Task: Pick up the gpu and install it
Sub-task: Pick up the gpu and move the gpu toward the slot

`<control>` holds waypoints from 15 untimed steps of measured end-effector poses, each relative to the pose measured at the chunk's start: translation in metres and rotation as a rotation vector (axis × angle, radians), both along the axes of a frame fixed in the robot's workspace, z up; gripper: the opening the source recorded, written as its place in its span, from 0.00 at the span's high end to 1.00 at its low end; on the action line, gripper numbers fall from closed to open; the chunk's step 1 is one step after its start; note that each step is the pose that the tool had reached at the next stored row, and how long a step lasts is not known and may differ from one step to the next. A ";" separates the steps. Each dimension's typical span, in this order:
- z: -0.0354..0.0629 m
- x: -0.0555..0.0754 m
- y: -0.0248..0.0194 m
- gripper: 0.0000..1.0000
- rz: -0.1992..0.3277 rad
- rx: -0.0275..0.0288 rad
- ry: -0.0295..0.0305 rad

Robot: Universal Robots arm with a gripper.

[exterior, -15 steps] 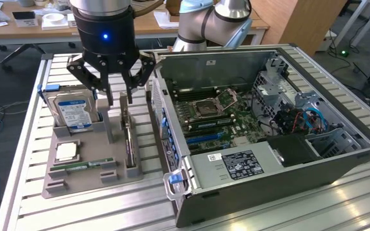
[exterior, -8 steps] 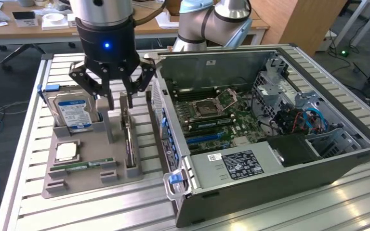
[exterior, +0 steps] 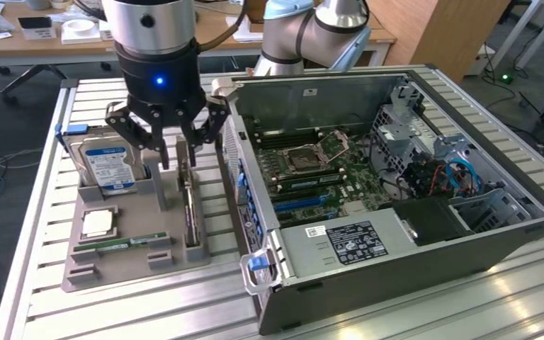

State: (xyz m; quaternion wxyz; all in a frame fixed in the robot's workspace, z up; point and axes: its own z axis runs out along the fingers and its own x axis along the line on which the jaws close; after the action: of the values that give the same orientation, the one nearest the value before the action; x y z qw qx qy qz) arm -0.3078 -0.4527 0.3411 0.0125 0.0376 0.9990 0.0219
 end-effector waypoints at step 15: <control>-0.0250 0.000 0.0004 0.58 0.000 0.0002 -0.0001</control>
State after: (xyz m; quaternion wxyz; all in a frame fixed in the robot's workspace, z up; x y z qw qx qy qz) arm -0.3078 -0.4523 0.3161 0.0125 0.0376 0.9990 0.0221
